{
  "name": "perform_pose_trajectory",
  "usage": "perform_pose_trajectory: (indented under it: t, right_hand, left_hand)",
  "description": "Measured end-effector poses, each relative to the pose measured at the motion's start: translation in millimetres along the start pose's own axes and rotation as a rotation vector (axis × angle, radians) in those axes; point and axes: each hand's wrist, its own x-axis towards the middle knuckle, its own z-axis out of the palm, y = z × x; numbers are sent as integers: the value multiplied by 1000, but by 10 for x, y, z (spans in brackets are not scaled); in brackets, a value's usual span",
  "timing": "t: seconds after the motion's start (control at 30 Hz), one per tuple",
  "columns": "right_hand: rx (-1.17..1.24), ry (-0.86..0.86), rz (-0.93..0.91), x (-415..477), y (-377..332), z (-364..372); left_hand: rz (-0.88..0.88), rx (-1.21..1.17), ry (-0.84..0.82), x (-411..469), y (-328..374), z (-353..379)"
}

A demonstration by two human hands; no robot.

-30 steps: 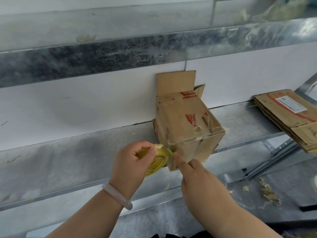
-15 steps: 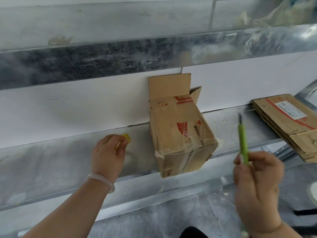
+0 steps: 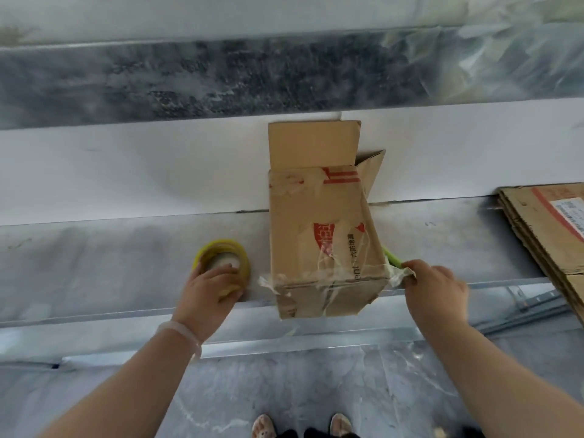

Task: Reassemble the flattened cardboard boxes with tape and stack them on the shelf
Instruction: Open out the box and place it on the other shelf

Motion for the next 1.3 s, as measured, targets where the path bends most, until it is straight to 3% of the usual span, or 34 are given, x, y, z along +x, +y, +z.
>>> perform_pose_trajectory:
  t: [0.07, 0.1, 0.2, 0.27, 0.33, 0.4, 0.5, 0.8, 0.9, 0.97, 1.07, 1.3]
  right_hand:
    - [-26, 17, -62, -36, -8, -18]
    - [96, 31, -74, -98, -33, -87]
    - [800, 116, -51, -463, -183, -362]
    - [1106, 120, -143, -779, -380, -549]
    - [1245, 0, -207, -965, -572, -595]
    - [1384, -198, -181, -1026, -748, -620]
    - [1419, -216, -162, -1012, -923, -672]
    - [1300, 45, -193, -982, -981, -522]
    - [1320, 37, -234, -914, -899, -381]
    - [1364, -14, -269, -880, -856, -329]
    - [1321, -61, -413, -838, -770, -272]
    - [823, 8, -628, -549, -453, -365]
  left_hand:
    - [-122, -151, 15, 5, 85, -83]
    - [-180, -254, 35, -6, 188, -151]
    - [-325, -521, 239, -102, 685, -363]
    - [-330, -805, 323, -171, 1151, -473]
    - [-307, -1058, 247, -206, 1568, -514]
    - [-319, -1167, 223, -178, 1819, -483]
    - [-333, -1203, 307, -79, 1934, -425]
    - [-275, -1100, 450, -80, 1913, -255]
    - [-264, -1096, 401, -93, 1842, -216]
    - [-161, -1022, 363, -123, 1757, -200]
    - [-14, -814, 328, -143, 1572, -173]
    - [318, -142, 249, 30, 1139, -425]
